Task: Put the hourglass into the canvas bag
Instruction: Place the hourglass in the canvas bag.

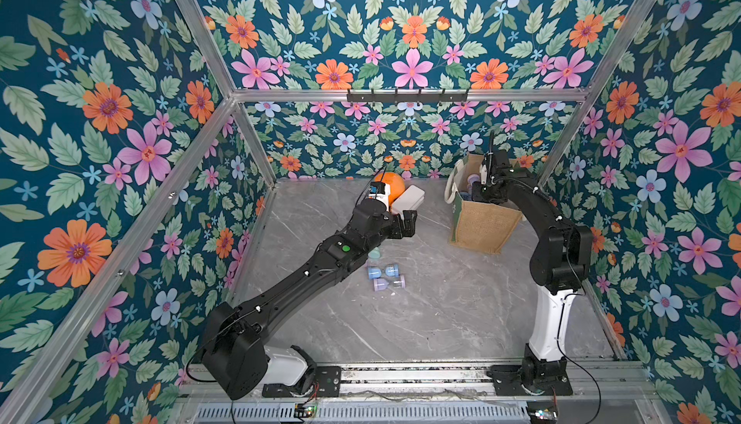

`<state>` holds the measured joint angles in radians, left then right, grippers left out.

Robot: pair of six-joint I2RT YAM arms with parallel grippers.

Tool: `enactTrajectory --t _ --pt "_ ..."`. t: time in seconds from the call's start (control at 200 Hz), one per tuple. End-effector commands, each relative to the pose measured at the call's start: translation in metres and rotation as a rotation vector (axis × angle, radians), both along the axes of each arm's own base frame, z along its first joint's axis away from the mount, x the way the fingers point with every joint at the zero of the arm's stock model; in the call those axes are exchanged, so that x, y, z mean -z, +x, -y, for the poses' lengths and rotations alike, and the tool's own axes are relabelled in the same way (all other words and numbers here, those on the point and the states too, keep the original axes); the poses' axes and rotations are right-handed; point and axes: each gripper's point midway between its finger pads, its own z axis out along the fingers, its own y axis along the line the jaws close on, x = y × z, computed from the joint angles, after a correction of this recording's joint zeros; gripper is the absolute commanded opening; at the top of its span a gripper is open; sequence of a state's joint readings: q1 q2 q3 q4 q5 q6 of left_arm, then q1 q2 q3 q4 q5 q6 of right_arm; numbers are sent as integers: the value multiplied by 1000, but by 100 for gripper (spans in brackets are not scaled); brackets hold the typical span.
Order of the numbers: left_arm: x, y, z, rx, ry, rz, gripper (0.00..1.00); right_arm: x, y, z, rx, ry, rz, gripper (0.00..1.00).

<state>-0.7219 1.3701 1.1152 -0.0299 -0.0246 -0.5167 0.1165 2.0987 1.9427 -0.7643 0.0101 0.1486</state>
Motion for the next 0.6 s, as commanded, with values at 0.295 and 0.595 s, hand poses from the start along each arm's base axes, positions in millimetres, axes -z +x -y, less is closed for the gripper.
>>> enactTrajectory --t 0.295,0.595 --pt "-9 0 -1 0 -15 29 100 21 -3 7 8 -42 -27 53" --pt "-18 -3 -7 -15 -28 47 100 -38 -14 3 -4 -5 73 65"
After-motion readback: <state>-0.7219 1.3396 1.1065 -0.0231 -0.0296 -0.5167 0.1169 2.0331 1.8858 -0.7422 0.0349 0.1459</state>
